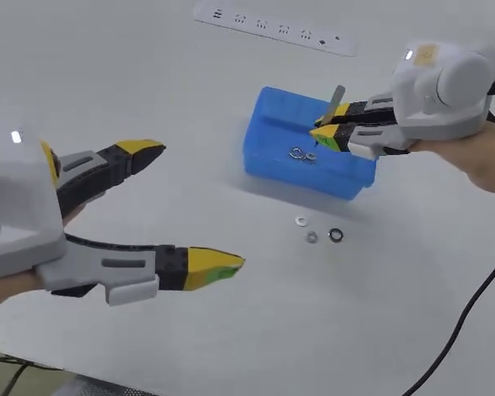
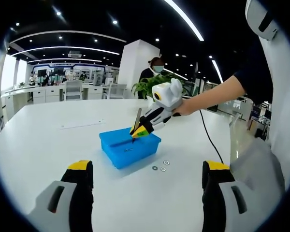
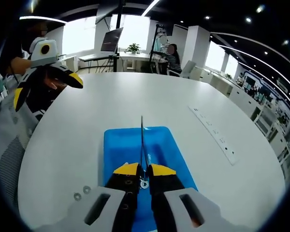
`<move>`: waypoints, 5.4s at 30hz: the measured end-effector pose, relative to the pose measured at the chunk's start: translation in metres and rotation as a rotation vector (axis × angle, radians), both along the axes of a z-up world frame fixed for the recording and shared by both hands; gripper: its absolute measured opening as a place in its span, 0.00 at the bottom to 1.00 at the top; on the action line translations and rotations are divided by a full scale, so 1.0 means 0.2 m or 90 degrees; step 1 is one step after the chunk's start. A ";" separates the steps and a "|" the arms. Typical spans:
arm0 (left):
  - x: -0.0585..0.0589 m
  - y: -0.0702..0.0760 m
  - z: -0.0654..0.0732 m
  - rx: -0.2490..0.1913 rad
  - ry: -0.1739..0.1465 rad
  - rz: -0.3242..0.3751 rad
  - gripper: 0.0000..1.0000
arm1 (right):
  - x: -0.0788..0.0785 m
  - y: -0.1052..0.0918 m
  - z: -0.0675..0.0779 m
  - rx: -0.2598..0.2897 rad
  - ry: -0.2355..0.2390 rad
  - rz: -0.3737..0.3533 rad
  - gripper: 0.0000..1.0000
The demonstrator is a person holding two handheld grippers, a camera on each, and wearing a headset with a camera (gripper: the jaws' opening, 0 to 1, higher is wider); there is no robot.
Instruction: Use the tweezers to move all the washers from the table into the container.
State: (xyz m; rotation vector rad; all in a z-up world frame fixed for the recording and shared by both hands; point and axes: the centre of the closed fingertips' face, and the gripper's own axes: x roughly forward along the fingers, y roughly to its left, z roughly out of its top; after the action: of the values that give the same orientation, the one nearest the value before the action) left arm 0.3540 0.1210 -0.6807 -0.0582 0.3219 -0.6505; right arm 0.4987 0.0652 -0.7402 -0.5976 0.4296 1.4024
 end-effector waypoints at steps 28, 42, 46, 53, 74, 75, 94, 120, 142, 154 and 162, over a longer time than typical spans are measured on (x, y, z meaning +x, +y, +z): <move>0.65 -0.35 0.17 0.025 -0.089 -0.179 0.49 | -0.08 0.04 0.10 0.012 -0.012 0.051 0.08; 0.62 -0.41 0.17 0.041 -0.088 -0.259 0.14 | -0.10 0.04 0.10 0.013 -0.012 0.063 0.08; 0.58 -0.44 0.17 0.060 -0.095 -0.280 0.08 | -0.11 0.04 0.10 0.008 -0.016 0.071 0.08; 0.57 -0.44 0.17 0.116 -0.130 -0.291 0.05 | -0.12 0.04 0.09 -0.001 -0.027 0.078 0.09; 0.62 -0.41 0.23 0.157 -0.168 -0.263 0.05 | -0.11 -0.01 0.17 0.015 -0.025 0.030 0.23; 0.62 -0.40 0.23 0.157 -0.169 -0.263 0.05 | -0.12 -0.02 0.17 0.013 -0.026 0.026 0.24; 0.50 -0.41 0.35 0.160 -0.199 -0.251 0.05 | -0.19 -0.29 0.30 0.096 -0.027 -0.157 0.47; 0.21 -0.57 0.16 0.141 -0.141 -0.276 0.05 | -0.72 -0.58 0.11 0.113 0.072 -0.199 0.77; 0.18 -0.64 -0.05 0.136 -0.084 -0.293 0.05 | -0.80 -0.56 -0.01 0.102 0.091 -0.118 0.99; 0.19 -0.68 -0.09 0.134 -0.078 -0.305 0.05 | -0.83 -0.57 -0.02 0.105 0.101 -0.107 1.00; 0.18 -0.68 -0.10 0.141 -0.079 -0.314 0.05 | -0.84 -0.56 -0.04 0.101 0.109 -0.109 0.99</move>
State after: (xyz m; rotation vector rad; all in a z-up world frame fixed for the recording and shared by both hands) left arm 0.3896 -0.0146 -0.7006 0.2815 0.2886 -1.0973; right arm 0.3299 -0.0472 -0.7488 -0.3048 0.4898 1.3129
